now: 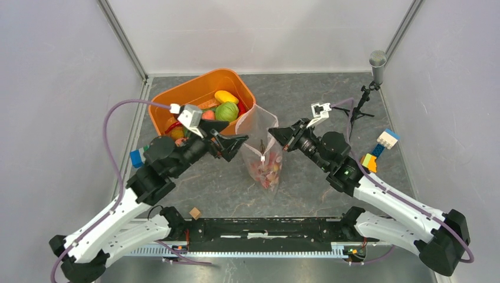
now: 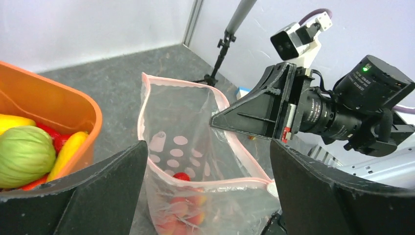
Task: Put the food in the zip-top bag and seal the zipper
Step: Place the fake fruit in the zipper food storage bag, then move the bin to the center of the board.
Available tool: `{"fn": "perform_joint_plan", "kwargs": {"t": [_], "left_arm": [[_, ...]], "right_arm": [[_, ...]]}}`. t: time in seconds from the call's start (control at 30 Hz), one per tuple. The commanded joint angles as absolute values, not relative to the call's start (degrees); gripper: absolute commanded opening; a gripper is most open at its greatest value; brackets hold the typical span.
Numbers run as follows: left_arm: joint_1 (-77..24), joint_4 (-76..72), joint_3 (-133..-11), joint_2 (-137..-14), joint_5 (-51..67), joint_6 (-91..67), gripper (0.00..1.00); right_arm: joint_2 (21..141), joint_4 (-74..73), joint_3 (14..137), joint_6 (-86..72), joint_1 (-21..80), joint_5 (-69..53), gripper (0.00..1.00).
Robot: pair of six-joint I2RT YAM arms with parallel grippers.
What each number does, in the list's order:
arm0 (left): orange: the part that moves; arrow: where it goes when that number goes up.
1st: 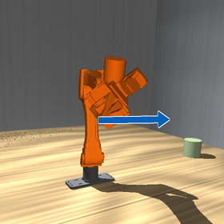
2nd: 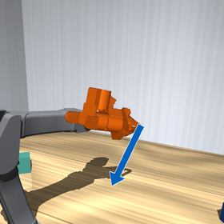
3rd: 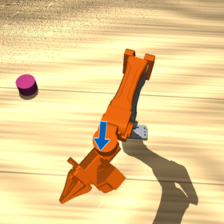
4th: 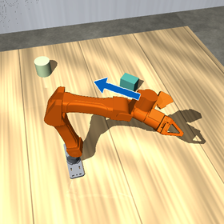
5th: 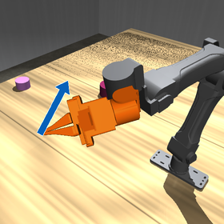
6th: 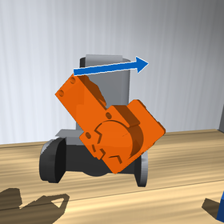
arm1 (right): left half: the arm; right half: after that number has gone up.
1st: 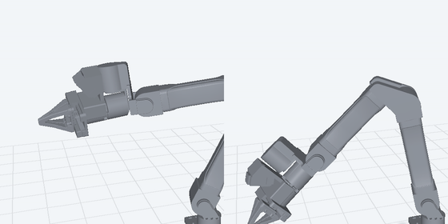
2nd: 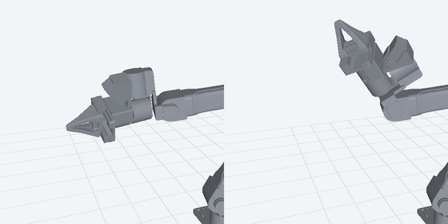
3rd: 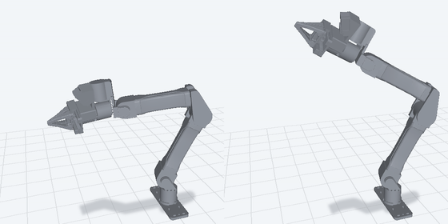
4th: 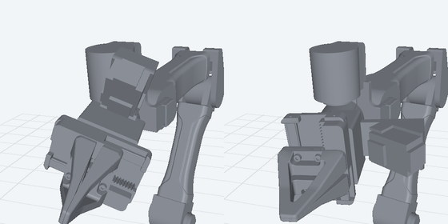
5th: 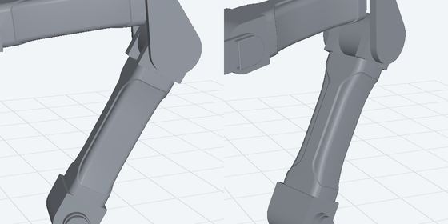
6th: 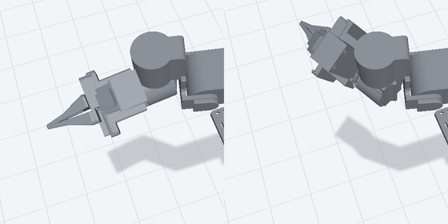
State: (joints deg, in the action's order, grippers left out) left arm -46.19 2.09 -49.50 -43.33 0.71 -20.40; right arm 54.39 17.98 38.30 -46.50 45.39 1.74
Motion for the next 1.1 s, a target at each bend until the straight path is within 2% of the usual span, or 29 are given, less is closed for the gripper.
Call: {"fn": "perform_joint_plan", "kwargs": {"t": [0.0,0.17,0.27,0.37,0.53,0.67,0.87,1.07], "left_arm": [[-46.3,7.1,-51.4,-40.2,-3.7,-14.8,1.00],[-46.2,14.2,-54.5,-43.1,-15.5,-10.8,1.00],[-45.4,15.4,-56.8,-47.5,-18.5,-8.5,1.00],[-41.7,17.5,-60.9,-54.4,-17.1,-7.6,1.00],[-27.7,19.6,-67.6,-67.1,-4.0,-11.5,1.00],[-22.1,22.5,-72.5,-76.1,-3.3,-11.7,1.00],[-21.1,31.9,-74.0,-82.5,-11.9,-10.4,1.00],[-23.0,39.5,-69.8,-82.1,-5.6,-8.2,1.00]], "right_arm": [[50.9,11.0,43.9,-39.8,45.3,10.3,0.00],[45.2,5.2,46.1,-33.1,45.3,16.1,0.00],[43.6,1.6,47.8,-30.2,45.3,16.6,0.00],[43.8,0.1,48.2,-29.1,45.3,14.6,0.00],[46.0,-0.7,45.4,-30.1,45.3,9.3,0.00],[47.4,1.2,43.1,-31.5,45.3,5.8,0.00],[47.4,1.4,41.9,-31.3,45.2,5.0,0.00],[46.8,1.4,41.6,-30.8,45.3,5.6,0.00]]}}
